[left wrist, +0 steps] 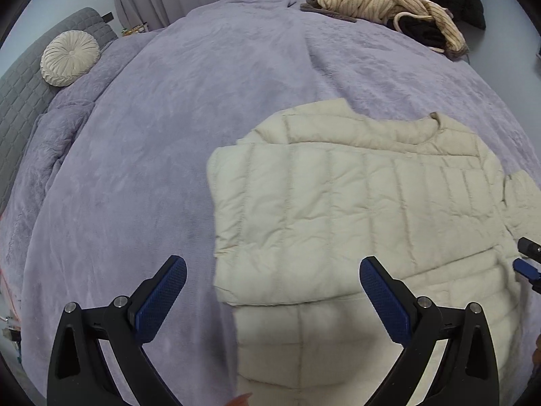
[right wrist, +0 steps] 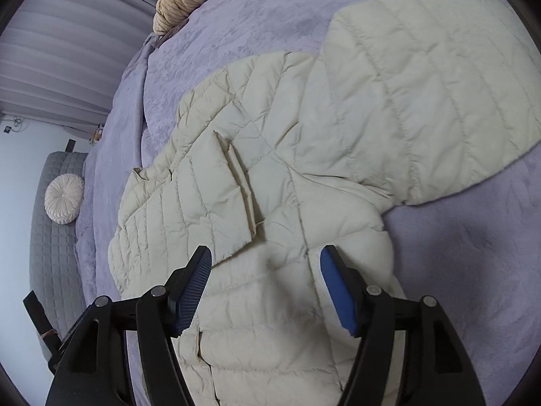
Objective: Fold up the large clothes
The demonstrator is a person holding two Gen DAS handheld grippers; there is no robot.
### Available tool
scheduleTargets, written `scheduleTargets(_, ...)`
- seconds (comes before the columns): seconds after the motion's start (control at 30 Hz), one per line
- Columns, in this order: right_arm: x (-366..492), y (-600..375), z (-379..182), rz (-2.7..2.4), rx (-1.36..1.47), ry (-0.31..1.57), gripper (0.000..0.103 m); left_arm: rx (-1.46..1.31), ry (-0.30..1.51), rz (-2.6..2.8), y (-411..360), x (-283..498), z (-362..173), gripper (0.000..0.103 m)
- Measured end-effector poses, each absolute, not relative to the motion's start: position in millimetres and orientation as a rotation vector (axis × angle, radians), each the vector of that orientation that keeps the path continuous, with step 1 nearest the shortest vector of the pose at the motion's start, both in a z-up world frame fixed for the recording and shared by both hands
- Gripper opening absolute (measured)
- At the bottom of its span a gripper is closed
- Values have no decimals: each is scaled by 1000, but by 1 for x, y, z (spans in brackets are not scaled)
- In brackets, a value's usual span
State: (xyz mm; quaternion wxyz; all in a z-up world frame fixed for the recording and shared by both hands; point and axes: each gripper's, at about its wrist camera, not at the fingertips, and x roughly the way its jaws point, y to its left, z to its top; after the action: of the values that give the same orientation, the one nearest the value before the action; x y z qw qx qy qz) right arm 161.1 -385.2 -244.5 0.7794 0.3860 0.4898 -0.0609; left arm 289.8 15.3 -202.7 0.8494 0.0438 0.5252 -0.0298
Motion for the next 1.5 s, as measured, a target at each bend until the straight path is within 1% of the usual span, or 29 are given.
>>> scheduleTargets(0.03,155,-391,-242,-142,842,1053,79,89,1108,-87,5,287,-201,103)
scheduleTargets(0.17,124,-419,-236,-201,869,1015,82,90,1165,-232,-43,278,-205,103)
scheduleTargets(0.27,103,-445,-236,-259,902,973,103,48,1209,-309,-76,274,-211,103)
scheduleTargets(0.43,80,-488,-243,-343,964,940,103,59,1214,-307,-121,274,-219,103)
scheduleTargets(0.53,66,-515,-245,-408,996,887,103,82,1243,-313,-143,277,-228,103)
scheduleTargets(0.63,60,-544,-247,-444,1048,845,103,83,1275,-330,-159,278,-237,103)
scheduleTargets(0.8,60,-590,-259,-443,1221,741,103,74,1311,-321,-178,279,-245,103)
scheduleTargets(0.87,64,-604,-261,-445,1242,707,103,70,1320,-314,-184,279,-248,103)
scheduleTargets(1.1,85,-628,-267,-416,1296,659,103,78,1313,-291,-192,278,-252,103)
scheduleTargets(1.3,96,-628,-262,-395,1249,663,103,101,1309,-304,-196,278,-251,103)
scheduleTargets(1.37,97,-629,-263,-397,1271,646,101,110,1290,-287,-195,278,-249,103)
scheduleTargets(1.4,96,-629,-263,-396,1280,636,94,105,1287,-277,-193,278,-249,103)
scheduleTargets(1.43,100,-630,-263,-402,1285,636,75,98,1288,-265,-191,279,-249,103)
scheduleTargets(1.47,102,-631,-264,-410,1290,646,62,92,1291,-255,-189,281,-250,103)
scheduleTargets(1.5,103,-632,-267,-411,1303,659,30,87,1293,-250,-187,282,-251,103)
